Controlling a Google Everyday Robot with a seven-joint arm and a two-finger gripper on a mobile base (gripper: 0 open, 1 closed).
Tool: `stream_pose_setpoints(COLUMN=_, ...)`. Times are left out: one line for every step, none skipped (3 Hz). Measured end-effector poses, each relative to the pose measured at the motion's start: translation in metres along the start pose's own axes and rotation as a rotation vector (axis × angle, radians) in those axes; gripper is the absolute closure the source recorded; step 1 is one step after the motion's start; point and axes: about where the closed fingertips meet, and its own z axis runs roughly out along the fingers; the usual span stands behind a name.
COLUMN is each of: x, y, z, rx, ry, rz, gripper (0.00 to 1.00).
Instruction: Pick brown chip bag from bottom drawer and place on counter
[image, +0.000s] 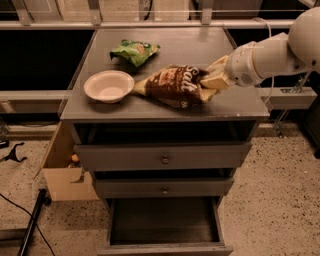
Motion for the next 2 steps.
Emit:
stream_pose_setpoints(x=0.0000, y=0.0000, z=0.0000, rx=0.000, ry=0.000, rz=0.000, gripper=0.14)
stream_pose_setpoints(x=0.0000, y=0.0000, z=0.0001, rx=0.000, ry=0.000, rz=0.000, gripper=0.00)
